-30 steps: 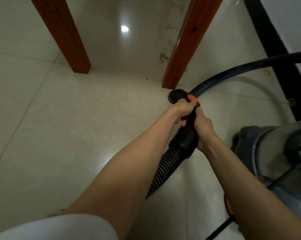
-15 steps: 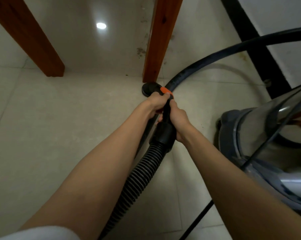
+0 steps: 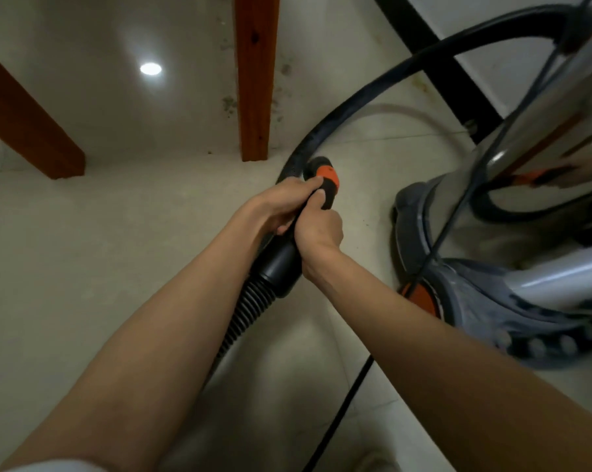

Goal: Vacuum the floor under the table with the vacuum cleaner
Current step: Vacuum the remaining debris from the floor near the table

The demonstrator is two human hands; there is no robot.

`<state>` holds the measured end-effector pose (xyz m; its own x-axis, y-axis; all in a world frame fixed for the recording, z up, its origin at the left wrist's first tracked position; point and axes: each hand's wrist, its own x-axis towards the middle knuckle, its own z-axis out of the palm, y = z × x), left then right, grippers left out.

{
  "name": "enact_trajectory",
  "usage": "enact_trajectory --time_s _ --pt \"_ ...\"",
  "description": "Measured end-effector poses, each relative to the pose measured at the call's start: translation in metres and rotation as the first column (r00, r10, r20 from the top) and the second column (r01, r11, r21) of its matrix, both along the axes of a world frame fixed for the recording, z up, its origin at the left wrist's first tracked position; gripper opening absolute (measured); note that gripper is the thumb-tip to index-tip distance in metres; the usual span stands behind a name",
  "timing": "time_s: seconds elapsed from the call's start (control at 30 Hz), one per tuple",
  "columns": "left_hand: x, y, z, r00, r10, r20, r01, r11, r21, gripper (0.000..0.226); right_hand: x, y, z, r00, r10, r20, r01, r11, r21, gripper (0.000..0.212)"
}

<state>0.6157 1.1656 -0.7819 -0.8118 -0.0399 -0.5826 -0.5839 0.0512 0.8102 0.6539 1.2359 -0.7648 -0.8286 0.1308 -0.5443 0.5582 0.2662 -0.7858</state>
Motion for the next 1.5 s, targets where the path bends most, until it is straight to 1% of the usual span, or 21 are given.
enact_trajectory --time_s 0.03,0.07,0.2,0.27,0.5,0.6,0.7,0.8,0.87,0.97,1.07,1.17,1.3,1.37,1.5 --pt "0.004 0.005 0.0 0.999 -0.041 0.034 0.041 0.999 0.0 0.061 0.005 0.005 0.001 0.999 -0.025 0.025 0.025 1.0 0.006 0.047" --pt "0.005 0.009 -0.004 0.995 -0.076 0.06 0.076 0.997 0.007 0.066 0.01 0.009 0.002 0.998 -0.045 0.054 0.045 0.999 0.013 0.048" --pt "0.014 0.027 -0.007 0.976 -0.19 0.11 0.19 0.982 0.011 0.053 0.024 0.024 -0.002 0.987 -0.13 0.09 0.126 0.991 0.054 0.052" --pt "0.016 0.03 -0.009 0.969 -0.212 0.124 0.214 0.977 -0.002 0.053 0.026 0.024 -0.002 0.979 -0.166 0.121 0.161 0.985 0.055 0.052" --pt "0.016 0.05 -0.007 0.927 -0.34 0.156 0.345 0.938 -0.008 0.053 0.034 0.038 -0.006 0.93 -0.289 0.228 0.302 0.953 -0.023 0.05" --pt "0.012 0.056 -0.007 0.919 -0.359 0.163 0.369 0.929 -0.03 0.051 0.032 0.041 -0.005 0.919 -0.317 0.236 0.33 0.944 -0.02 0.048" --pt "0.004 0.061 -0.008 0.948 -0.294 0.126 0.303 0.951 -0.062 0.051 0.022 0.046 0.001 0.932 -0.304 0.197 0.307 0.952 0.011 0.04" --pt "-0.002 0.068 -0.01 0.973 -0.211 0.088 0.22 0.97 -0.1 0.048 0.01 0.051 0.0 0.952 -0.26 0.159 0.26 0.965 0.022 0.041" --pt "-0.004 0.07 -0.013 0.981 -0.178 0.078 0.184 0.979 -0.087 0.047 0.007 0.053 -0.003 0.954 -0.256 0.159 0.257 0.966 0.014 0.041" --pt "-0.005 0.068 -0.016 0.98 -0.17 0.099 0.178 0.981 -0.081 0.046 0.005 0.053 -0.007 0.953 -0.247 0.175 0.249 0.969 0.014 0.044" --pt "-0.007 0.06 -0.01 0.978 -0.155 0.136 0.162 0.986 -0.039 0.043 0.001 0.048 0.0 0.955 -0.227 0.193 0.228 0.973 0.016 0.045" --pt "-0.011 0.045 0.002 0.976 -0.122 0.179 0.121 0.993 0.017 0.046 -0.005 0.04 0.008 0.971 -0.138 0.195 0.133 0.99 0.038 0.045" --pt "0.0 0.029 0.029 0.972 0.019 0.234 -0.042 0.995 0.093 0.047 0.003 0.033 0.027 0.981 0.038 0.189 -0.056 0.995 0.087 0.049" --pt "0.008 0.023 0.05 0.966 0.074 0.246 -0.105 0.988 0.117 0.047 0.009 0.033 0.05 0.973 0.128 0.191 -0.145 0.986 0.077 0.05" --pt "0.018 0.014 0.111 0.955 0.119 0.271 -0.166 0.973 0.159 0.05 0.016 0.039 0.119 0.951 0.243 0.189 -0.249 0.968 0.009 0.037"
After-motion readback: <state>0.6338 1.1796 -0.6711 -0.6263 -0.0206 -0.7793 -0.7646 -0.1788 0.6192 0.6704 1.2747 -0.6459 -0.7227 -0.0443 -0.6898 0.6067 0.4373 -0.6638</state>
